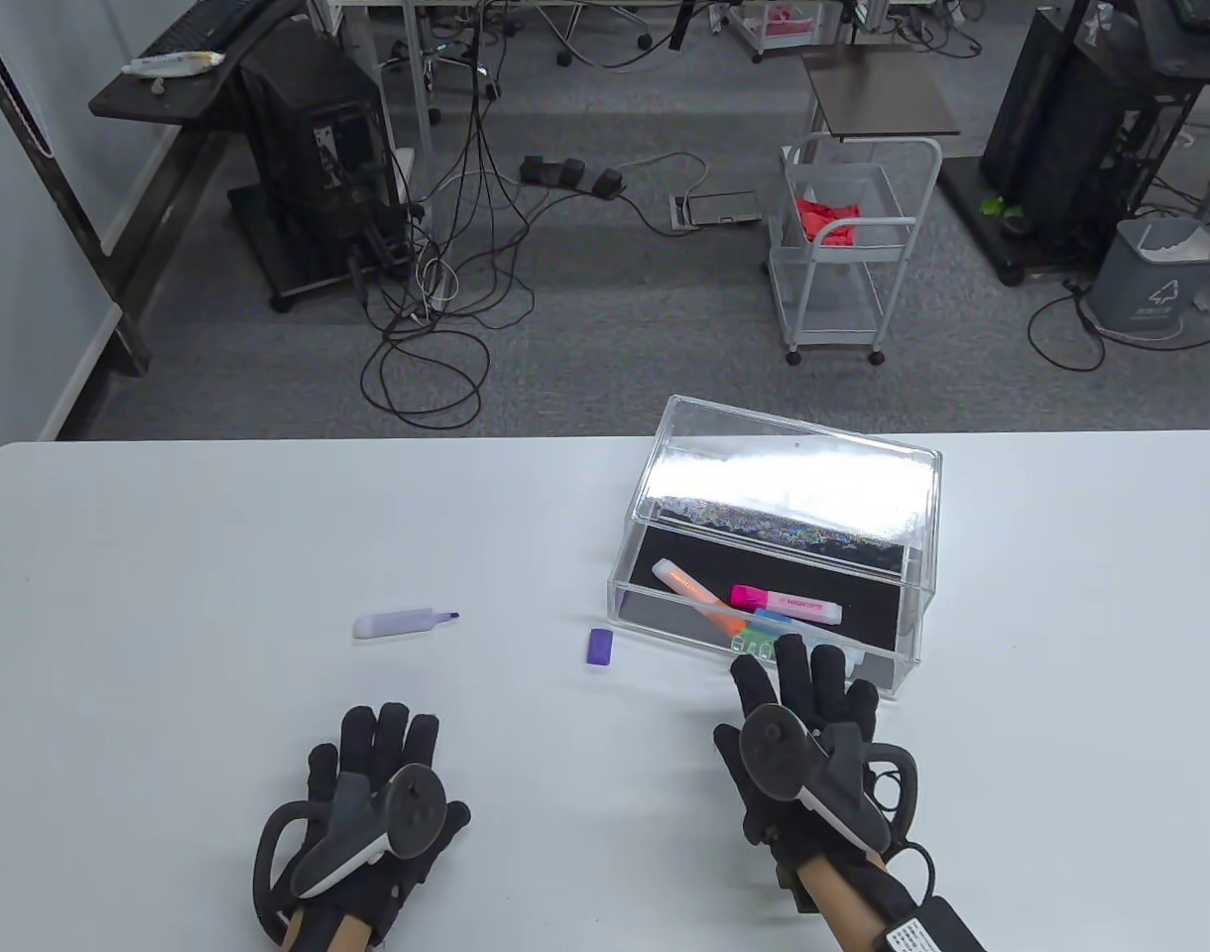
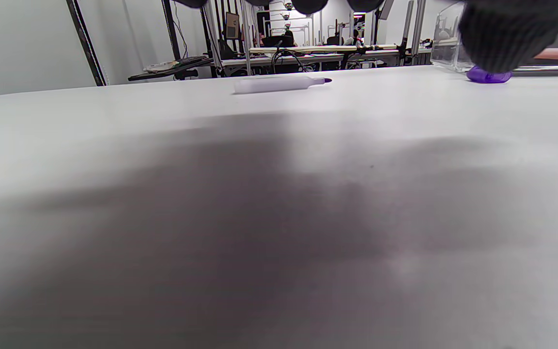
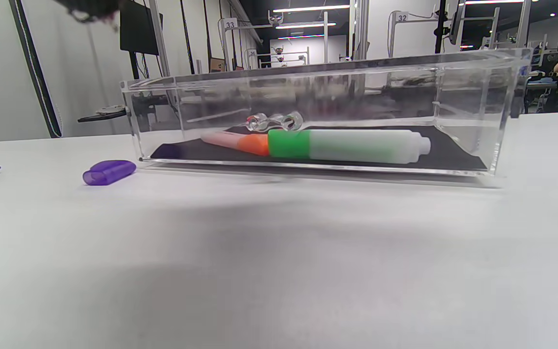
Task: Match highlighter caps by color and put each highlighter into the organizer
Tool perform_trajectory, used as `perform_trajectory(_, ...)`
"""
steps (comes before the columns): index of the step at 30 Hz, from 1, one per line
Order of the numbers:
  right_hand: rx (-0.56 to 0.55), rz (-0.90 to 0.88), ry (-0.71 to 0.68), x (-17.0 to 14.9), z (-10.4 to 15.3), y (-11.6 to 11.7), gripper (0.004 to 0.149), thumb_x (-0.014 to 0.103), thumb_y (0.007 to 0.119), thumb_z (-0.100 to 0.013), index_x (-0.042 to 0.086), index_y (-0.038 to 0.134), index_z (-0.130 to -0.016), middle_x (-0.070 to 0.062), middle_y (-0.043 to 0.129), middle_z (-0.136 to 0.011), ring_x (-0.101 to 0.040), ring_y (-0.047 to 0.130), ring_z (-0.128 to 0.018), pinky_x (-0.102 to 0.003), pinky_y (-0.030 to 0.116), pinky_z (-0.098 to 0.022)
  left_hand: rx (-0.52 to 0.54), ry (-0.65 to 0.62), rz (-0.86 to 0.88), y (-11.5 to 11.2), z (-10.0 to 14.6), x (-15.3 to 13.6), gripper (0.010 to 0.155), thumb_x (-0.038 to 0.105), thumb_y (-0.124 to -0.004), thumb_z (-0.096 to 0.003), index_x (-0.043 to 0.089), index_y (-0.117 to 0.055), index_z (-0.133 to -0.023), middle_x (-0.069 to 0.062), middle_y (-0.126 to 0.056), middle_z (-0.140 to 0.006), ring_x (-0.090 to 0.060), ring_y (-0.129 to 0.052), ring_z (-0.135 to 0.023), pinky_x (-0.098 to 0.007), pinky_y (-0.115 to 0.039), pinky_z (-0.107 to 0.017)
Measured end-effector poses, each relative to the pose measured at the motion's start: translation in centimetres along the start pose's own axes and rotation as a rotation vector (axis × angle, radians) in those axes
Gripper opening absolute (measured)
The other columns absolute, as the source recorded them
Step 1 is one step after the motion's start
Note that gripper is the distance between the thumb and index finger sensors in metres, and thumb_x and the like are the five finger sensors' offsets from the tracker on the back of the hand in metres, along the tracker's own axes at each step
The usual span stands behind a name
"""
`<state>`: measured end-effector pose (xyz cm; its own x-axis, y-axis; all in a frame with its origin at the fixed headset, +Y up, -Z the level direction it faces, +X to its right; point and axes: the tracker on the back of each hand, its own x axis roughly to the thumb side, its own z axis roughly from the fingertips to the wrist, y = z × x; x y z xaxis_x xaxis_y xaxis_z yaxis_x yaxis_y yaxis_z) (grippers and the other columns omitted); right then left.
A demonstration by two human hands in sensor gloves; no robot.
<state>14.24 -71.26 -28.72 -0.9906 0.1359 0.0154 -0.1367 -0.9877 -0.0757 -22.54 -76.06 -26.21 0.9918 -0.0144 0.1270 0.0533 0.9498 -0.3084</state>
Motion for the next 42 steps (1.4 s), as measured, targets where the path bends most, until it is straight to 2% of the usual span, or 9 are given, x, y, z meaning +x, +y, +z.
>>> perform_trajectory(2,-0.011,-0.035,0.013,-0.5,0.0,0.5,0.07,0.053,0.067,-0.044,0.034,0.04,-0.105,-0.006,0.015,-0.115,-0.041,0.015,-0.105,-0.072,0.021,-0.069,0.001,0.002,0.0,0.0,0.0,0.0,0.089,0.071,-0.053,-0.0595,0.026,-0.005,-0.12,-0.007,0.0,-0.126,-0.045,-0.004,-0.119,-0.068,-0.022,-0.082)
perform_trajectory(14,-0.012,-0.016,0.067,-1.9,-0.2,1.5,0.069,0.052,0.067,-0.043,0.034,0.042,-0.105,-0.003,0.014,-0.114,-0.04,0.014,-0.105,-0.071,0.02,-0.069,0.011,0.031,0.018,0.4,0.2,-0.6,0.09,0.071,-0.054,-0.0595,0.026,-0.006,-0.121,-0.007,-0.003,-0.127,-0.044,-0.008,-0.121,-0.068,-0.024,-0.083)
perform_trajectory(19,-0.008,-0.007,0.072,-1.9,-0.2,1.5,0.069,0.052,0.067,-0.043,0.034,0.042,-0.105,-0.004,0.013,-0.114,-0.04,0.014,-0.105,-0.071,0.02,-0.069,0.037,0.106,-0.002,2.2,-0.6,-2.5,0.088,0.068,-0.058,-0.0603,0.025,-0.011,-0.121,-0.006,-0.009,-0.128,-0.044,-0.017,-0.123,-0.066,-0.034,-0.085)
perform_trajectory(23,-0.009,0.0,0.072,-1.9,-0.2,1.5,0.069,0.053,0.067,-0.043,0.034,0.042,-0.105,-0.004,0.014,-0.114,-0.04,0.014,-0.105,-0.071,0.02,-0.069,0.082,0.128,-0.008,4.3,-1.6,-3.5,0.088,0.066,-0.062,-0.0609,0.025,-0.012,-0.121,-0.006,-0.012,-0.128,-0.043,-0.026,-0.124,-0.057,-0.04,-0.088)
perform_trajectory(31,-0.001,0.014,0.093,-2.1,0.0,1.5,0.069,0.053,0.067,-0.043,0.034,0.042,-0.105,-0.005,0.013,-0.114,-0.04,0.014,-0.104,-0.071,0.02,-0.069,0.087,0.146,-0.062,7.2,-5.6,-4.3,0.089,0.063,-0.068,-0.061,0.026,-0.014,-0.121,-0.005,-0.016,-0.129,-0.041,-0.03,-0.125,-0.055,-0.043,-0.088)
perform_trajectory(37,0.006,0.019,0.098,-2.1,0.2,1.5,0.069,0.053,0.067,-0.043,0.034,0.042,-0.105,-0.005,0.014,-0.114,-0.041,0.014,-0.104,-0.071,0.02,-0.069,0.053,0.152,-0.09,7.4,-9.3,-4.7,0.088,0.06,-0.071,-0.0611,0.027,-0.017,-0.121,-0.004,-0.018,-0.129,-0.039,-0.034,-0.125,-0.054,-0.045,-0.088)
perform_trajectory(42,0.011,0.028,0.093,-1.6,0.2,1.7,0.069,0.053,0.067,-0.043,0.034,0.041,-0.105,-0.005,0.014,-0.114,-0.04,0.014,-0.104,-0.071,0.021,-0.068,-0.002,0.158,-0.085,6.4,-12.6,-5.2,0.085,0.057,-0.073,-0.0615,0.028,-0.02,-0.121,-0.003,-0.023,-0.129,-0.037,-0.037,-0.125,-0.053,-0.047,-0.088)
